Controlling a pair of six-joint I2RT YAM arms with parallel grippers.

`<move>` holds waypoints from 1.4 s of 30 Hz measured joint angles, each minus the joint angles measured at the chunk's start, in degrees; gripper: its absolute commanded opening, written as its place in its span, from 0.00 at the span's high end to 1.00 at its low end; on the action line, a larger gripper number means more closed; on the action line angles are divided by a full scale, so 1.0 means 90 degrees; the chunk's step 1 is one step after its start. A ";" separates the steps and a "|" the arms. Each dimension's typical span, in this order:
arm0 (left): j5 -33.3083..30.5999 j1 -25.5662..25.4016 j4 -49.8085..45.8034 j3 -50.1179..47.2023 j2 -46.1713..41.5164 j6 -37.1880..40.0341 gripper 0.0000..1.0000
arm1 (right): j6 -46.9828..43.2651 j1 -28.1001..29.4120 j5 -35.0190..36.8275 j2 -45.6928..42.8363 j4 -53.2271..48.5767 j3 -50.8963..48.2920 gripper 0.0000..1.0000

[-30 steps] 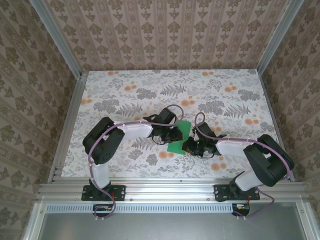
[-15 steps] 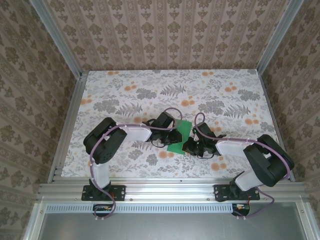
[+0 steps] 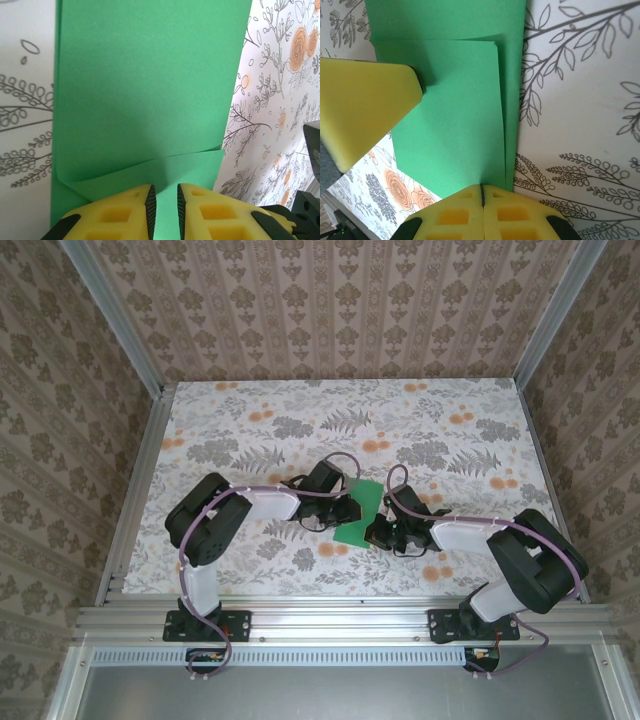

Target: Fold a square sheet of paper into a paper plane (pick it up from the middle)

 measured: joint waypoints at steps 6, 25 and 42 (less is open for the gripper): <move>0.0046 0.0180 -0.0005 0.0005 0.0000 0.0182 0.75 | -0.0056 0.0027 0.0036 0.0010 -0.0080 0.0046 0.94; 0.0015 0.1149 -0.0083 -0.0024 -0.0102 0.0619 0.74 | -0.0121 0.0034 0.0032 0.0029 -0.0245 0.0151 0.93; 0.0068 0.0389 -0.0627 0.0221 -0.0607 0.0697 0.85 | -0.0340 0.0051 0.0034 0.0221 -0.1090 0.0709 0.92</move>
